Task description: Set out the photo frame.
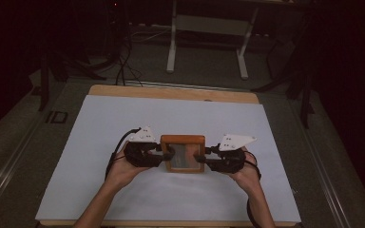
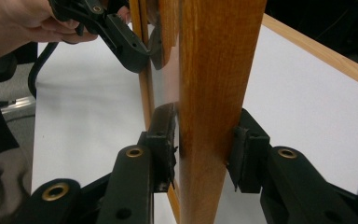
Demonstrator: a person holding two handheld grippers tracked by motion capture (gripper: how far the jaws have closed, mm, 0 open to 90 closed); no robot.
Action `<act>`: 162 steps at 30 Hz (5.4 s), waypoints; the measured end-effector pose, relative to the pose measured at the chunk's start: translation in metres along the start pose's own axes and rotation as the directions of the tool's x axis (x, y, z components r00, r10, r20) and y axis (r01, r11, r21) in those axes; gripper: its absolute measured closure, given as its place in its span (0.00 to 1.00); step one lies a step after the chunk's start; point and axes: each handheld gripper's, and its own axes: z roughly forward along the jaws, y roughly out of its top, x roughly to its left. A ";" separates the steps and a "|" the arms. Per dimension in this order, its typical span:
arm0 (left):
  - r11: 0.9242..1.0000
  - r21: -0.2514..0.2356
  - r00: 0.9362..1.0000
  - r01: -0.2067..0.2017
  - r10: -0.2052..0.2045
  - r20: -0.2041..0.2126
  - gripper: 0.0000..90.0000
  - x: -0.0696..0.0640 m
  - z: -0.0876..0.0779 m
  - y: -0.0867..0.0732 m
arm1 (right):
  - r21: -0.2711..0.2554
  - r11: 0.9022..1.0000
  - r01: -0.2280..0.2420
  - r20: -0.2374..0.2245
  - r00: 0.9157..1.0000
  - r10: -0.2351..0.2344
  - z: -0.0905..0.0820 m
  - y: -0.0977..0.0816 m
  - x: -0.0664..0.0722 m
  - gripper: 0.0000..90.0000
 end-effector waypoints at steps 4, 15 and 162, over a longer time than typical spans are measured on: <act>1.000 -0.010 1.000 0.006 -0.006 -0.002 0.67 0.002 -0.002 0.001 | -0.013 1.000 -0.014 0.003 1.000 0.014 0.001 0.001 0.000 0.72; 0.999 -0.036 1.000 0.024 -0.025 -0.007 0.67 0.004 -0.007 -0.001 | -0.043 0.997 -0.060 -0.001 0.998 0.060 0.007 -0.002 0.000 0.71; 0.985 -0.030 0.958 0.169 -0.171 -0.229 0.51 0.048 -0.040 -0.046 | -0.028 0.972 -0.233 0.075 0.969 0.235 0.018 -0.029 -0.027 0.49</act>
